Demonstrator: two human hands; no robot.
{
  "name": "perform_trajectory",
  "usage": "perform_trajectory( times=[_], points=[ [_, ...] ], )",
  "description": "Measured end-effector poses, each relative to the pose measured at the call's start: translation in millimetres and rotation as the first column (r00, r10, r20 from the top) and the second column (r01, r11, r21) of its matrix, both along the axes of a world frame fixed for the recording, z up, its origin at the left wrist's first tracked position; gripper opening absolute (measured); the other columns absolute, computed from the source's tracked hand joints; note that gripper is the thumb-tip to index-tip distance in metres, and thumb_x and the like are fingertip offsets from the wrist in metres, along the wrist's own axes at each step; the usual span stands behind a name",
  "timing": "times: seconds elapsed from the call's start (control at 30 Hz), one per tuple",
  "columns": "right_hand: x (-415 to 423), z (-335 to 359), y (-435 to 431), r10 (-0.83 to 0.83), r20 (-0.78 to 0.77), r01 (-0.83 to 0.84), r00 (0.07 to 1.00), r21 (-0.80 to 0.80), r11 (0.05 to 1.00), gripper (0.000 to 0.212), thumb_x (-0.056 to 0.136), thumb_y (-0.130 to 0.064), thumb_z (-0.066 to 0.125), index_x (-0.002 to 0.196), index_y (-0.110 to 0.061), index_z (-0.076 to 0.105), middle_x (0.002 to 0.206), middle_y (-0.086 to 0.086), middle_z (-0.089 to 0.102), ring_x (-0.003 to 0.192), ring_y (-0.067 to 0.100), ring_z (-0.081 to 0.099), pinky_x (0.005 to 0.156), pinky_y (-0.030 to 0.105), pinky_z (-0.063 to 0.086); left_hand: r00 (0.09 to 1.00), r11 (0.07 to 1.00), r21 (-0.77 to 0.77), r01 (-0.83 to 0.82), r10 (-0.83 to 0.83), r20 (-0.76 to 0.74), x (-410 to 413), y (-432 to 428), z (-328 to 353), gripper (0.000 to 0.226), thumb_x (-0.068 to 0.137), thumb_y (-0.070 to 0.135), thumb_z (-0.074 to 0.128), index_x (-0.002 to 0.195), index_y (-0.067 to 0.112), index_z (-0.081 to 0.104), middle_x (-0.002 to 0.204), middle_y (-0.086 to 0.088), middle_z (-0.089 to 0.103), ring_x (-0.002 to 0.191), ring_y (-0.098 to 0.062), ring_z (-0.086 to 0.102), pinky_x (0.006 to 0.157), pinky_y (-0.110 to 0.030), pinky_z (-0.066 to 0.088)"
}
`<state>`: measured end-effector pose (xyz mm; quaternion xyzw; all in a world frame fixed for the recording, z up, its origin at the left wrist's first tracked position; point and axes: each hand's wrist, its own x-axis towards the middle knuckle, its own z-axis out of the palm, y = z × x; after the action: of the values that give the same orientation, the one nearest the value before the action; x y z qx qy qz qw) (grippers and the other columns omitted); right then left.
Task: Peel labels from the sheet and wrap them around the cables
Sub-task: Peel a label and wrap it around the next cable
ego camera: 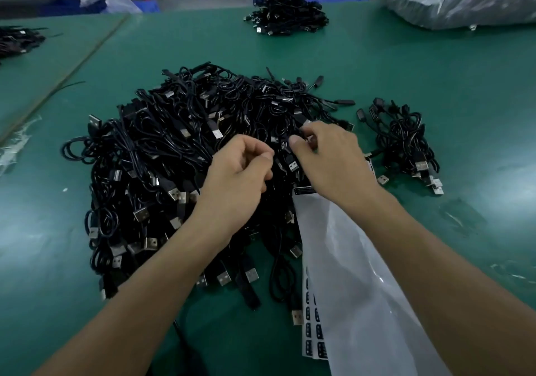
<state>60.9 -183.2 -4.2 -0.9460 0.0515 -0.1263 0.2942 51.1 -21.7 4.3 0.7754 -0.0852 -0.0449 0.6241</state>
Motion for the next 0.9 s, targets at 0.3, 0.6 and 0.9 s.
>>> perform_trajectory(
  times=[0.3, 0.6, 0.9],
  points=[
    [5, 9, 4, -0.113, 0.115, 0.087, 0.987, 0.211, 0.974, 0.017, 0.094, -0.022, 0.061, 0.085, -0.019, 0.075, 0.086, -0.005, 0.072, 0.087, 0.014, 0.065, 0.081, 0.034, 0.053, 0.952, 0.912, 0.298, 0.281, -0.304, 0.033, -10, -3, 2, 0.017, 0.096, 0.030, 0.063, 0.081, 0.024, 0.068, 0.071, 0.006, 0.072, 0.072, -0.027, 0.067, 0.072, -0.048, 0.058],
    [-7, 31, 46, 0.176, 0.100, -0.187, 0.979, 0.114, 0.976, 0.008, 0.093, -0.024, 0.064, 0.094, -0.022, 0.072, 0.084, -0.013, 0.065, 0.078, 0.004, 0.061, 0.080, 0.029, 0.054, 0.807, 0.586, 0.746, 0.317, -0.579, 0.112, -16, -2, -6, 0.020, 0.091, 0.043, 0.061, 0.081, 0.027, 0.055, 0.072, 0.011, 0.058, 0.066, -0.011, 0.055, 0.062, -0.035, 0.049],
    [1, 40, 93, 0.245, -0.228, -0.277, 0.942, -0.118, 0.954, 0.035, 0.094, -0.027, 0.064, 0.071, -0.017, 0.039, 0.078, 0.002, 0.043, 0.064, 0.021, 0.046, 0.065, 0.038, 0.041, 0.596, 0.509, 0.855, 0.101, -0.719, 0.358, -15, 5, 1, 0.049, 0.089, 0.034, 0.037, 0.095, -0.002, 0.070, 0.087, -0.017, 0.071, 0.078, -0.031, 0.068, 0.084, -0.010, 0.010]
  ],
)
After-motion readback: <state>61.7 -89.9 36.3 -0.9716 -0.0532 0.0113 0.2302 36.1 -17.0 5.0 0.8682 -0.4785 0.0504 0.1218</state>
